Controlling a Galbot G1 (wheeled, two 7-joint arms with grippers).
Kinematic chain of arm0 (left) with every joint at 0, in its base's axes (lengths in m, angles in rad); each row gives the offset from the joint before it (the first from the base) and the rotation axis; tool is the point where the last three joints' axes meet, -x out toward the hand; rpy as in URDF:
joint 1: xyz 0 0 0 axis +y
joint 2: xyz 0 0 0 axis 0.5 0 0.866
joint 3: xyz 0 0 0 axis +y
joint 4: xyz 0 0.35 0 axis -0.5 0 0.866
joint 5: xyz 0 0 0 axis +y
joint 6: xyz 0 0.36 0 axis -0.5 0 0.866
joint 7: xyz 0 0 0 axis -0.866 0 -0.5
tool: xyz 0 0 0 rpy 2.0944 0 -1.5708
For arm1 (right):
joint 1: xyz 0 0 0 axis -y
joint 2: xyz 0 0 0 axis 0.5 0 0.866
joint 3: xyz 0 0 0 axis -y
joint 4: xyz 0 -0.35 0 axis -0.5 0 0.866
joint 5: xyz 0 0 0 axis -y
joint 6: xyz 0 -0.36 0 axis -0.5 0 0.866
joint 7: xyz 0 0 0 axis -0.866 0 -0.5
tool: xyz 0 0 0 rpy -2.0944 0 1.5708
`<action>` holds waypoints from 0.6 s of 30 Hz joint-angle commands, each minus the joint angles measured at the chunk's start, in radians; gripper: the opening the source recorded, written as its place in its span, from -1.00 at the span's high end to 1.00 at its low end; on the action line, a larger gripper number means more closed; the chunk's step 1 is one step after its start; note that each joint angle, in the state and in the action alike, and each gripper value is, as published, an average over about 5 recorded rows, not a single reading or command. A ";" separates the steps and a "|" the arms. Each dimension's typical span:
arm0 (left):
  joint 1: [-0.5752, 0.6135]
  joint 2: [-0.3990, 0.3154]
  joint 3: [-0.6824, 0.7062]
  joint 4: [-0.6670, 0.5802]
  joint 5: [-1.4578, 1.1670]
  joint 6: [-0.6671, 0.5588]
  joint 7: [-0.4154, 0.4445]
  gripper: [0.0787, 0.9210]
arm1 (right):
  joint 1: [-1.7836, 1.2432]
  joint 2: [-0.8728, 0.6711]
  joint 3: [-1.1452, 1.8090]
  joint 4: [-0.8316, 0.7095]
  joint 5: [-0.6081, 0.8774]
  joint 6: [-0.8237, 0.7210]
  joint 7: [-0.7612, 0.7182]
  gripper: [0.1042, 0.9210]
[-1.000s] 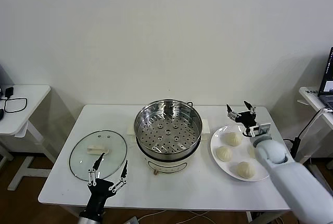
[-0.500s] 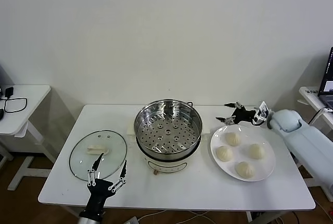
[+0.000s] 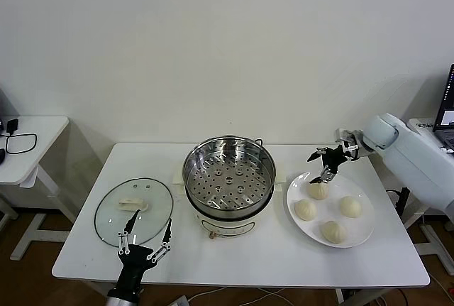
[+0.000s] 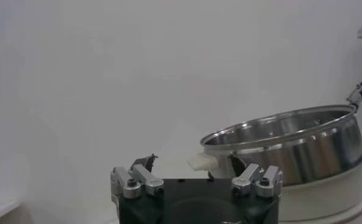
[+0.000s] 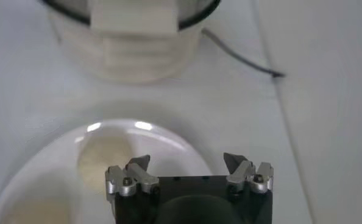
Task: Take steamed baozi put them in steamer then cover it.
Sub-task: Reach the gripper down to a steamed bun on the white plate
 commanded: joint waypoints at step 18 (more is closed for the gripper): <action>-0.007 -0.001 0.001 0.017 -0.001 -0.002 -0.006 -0.77 | -0.031 0.117 -0.019 -0.166 -0.214 0.039 0.011 -0.76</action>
